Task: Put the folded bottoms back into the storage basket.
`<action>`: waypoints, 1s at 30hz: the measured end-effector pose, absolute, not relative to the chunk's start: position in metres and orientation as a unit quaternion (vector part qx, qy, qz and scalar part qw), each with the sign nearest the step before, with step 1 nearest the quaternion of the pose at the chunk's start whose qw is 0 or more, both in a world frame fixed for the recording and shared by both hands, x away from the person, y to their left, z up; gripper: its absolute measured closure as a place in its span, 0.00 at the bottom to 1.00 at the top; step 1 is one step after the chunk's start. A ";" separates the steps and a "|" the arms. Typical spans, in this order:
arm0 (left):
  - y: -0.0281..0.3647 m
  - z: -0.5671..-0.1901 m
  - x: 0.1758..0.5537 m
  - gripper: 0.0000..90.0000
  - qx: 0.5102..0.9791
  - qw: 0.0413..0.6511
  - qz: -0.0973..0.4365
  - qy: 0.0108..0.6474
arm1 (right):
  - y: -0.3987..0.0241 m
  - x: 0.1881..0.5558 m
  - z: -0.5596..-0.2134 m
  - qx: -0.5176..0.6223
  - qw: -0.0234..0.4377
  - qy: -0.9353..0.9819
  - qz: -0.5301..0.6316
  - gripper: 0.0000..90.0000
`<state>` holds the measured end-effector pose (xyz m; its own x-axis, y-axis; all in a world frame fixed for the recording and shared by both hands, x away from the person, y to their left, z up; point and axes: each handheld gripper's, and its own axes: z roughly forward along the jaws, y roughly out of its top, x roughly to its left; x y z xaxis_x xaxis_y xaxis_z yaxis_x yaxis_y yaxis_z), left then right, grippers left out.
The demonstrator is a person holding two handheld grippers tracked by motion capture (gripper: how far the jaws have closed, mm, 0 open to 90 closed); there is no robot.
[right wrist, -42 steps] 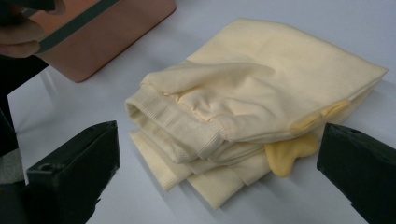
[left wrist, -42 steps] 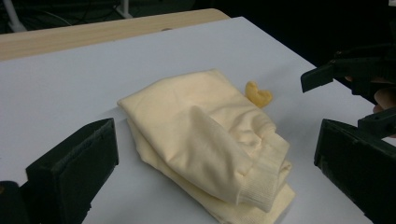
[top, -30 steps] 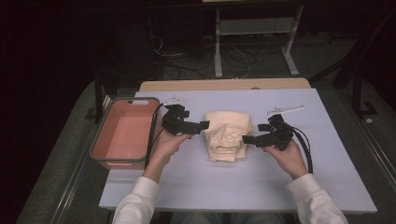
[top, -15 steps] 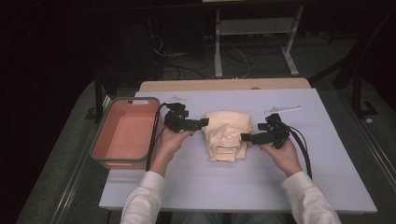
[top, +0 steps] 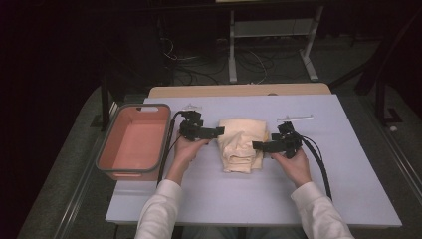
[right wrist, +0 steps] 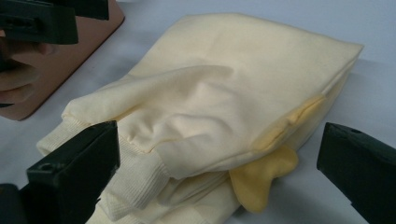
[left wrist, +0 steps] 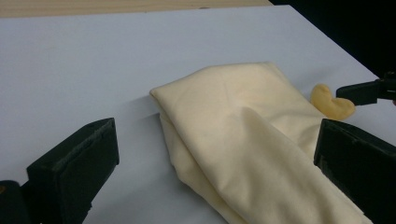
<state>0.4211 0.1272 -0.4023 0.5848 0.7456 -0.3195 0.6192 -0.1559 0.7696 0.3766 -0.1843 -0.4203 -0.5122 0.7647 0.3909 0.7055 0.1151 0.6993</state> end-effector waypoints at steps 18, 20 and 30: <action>0.128 -0.427 0.438 0.00 0.751 0.456 0.058 0.474 | -0.173 0.378 -0.442 0.522 0.018 0.742 0.421 0.00; 0.126 -0.432 0.440 0.00 0.752 0.451 0.053 0.478 | -0.173 0.378 -0.444 0.531 0.011 0.737 0.418 0.00; 0.117 -0.446 0.442 0.03 0.757 0.439 0.021 0.483 | -0.173 0.377 -0.446 0.544 -0.012 0.732 0.410 0.06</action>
<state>0.4422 0.1172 -0.4456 0.5322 0.7503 -0.3922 0.7126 -0.1469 0.6860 0.3767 -0.1726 -0.4458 -0.4085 0.7860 0.4642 0.8061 0.0720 0.5874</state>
